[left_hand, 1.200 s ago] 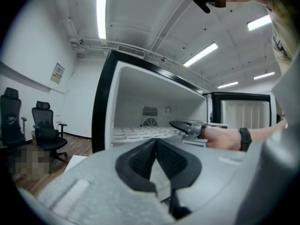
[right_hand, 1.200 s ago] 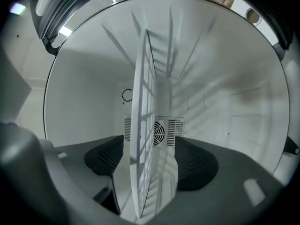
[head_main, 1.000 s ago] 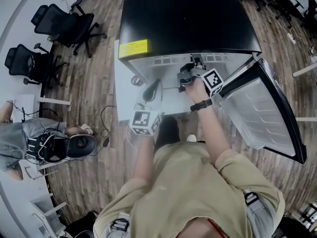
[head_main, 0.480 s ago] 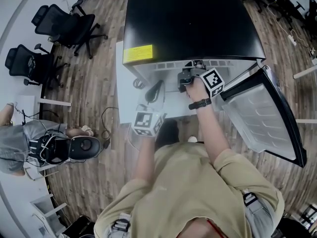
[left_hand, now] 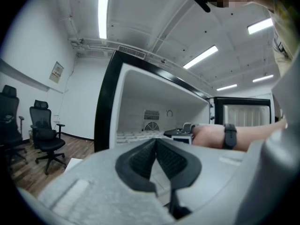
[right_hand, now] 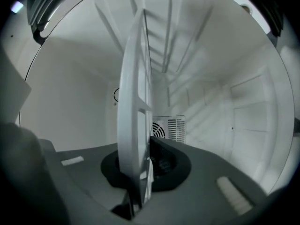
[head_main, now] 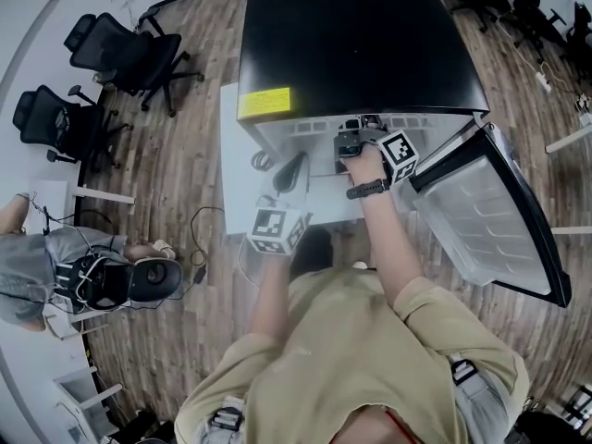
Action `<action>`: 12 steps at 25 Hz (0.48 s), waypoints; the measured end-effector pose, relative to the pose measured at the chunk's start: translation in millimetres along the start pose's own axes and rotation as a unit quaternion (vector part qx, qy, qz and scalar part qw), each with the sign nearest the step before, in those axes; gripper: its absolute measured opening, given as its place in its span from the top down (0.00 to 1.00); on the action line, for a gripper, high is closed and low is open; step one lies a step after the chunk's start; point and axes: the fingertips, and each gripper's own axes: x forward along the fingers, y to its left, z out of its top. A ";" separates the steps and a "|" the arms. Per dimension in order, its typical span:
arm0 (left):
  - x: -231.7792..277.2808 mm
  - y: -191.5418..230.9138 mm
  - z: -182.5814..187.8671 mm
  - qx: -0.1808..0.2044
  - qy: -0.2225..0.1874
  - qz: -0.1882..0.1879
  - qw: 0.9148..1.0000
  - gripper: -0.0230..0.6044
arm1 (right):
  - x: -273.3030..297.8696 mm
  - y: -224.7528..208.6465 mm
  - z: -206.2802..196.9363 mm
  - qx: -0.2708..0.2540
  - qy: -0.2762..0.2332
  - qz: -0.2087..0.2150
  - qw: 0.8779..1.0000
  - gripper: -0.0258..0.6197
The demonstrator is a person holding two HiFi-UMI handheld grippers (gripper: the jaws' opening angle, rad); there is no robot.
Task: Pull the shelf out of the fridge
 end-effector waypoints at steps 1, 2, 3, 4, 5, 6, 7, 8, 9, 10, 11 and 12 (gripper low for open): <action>-1.2 -0.8 3.0 0.001 -0.002 0.000 1.000 0.96 | -1.0 0.1 -0.3 0.005 -0.001 0.001 1.000 0.92; -2.4 -1.9 6.2 0.003 -0.005 -0.001 1.000 0.96 | -2.7 0.7 -0.5 0.004 -0.002 0.003 1.000 0.92; -3.3 -3.0 9.2 0.005 -0.007 -0.002 1.000 0.96 | -4.9 1.3 -0.3 0.001 -0.002 0.006 1.000 0.92; -3.9 -3.7 11.7 0.007 -0.010 -0.003 1.000 0.96 | -6.9 1.7 -0.2 0.000 -0.002 0.008 1.000 0.92; -4.3 -3.7 13.2 0.008 -0.012 -0.003 1.000 0.96 | -8.4 1.8 -0.4 0.000 -0.002 0.009 1.000 0.92; -4.7 -3.7 13.8 0.009 -0.013 -0.003 1.000 0.96 | -9.7 1.6 -1.0 0.002 -0.001 0.010 1.000 0.92; -5.2 -4.4 13.6 0.008 -0.014 -0.003 1.000 0.96 | -11.3 1.2 -1.8 0.005 0.000 0.009 1.000 0.92; -5.7 -6.1 13.0 0.008 -0.014 -0.003 1.000 0.96 | -13.5 0.8 -2.3 0.006 0.001 0.008 1.000 0.92; -6.1 -8.6 12.6 0.008 -0.014 -0.005 1.000 0.96 | -16.3 0.8 -2.5 0.007 0.001 0.008 1.000 0.92; -6.4 -11.6 12.6 0.007 -0.015 -0.007 1.000 0.96 | -19.3 1.1 -2.4 0.007 0.001 0.008 1.000 0.92; -6.4 -14.6 13.0 0.007 -0.016 -0.009 1.000 0.96 | -22.4 1.7 -2.3 0.007 0.000 0.010 1.000 0.92; -6.2 -17.1 13.8 0.008 -0.017 -0.010 1.000 0.96 | -25.5 2.3 -2.4 0.007 0.000 0.011 1.000 0.92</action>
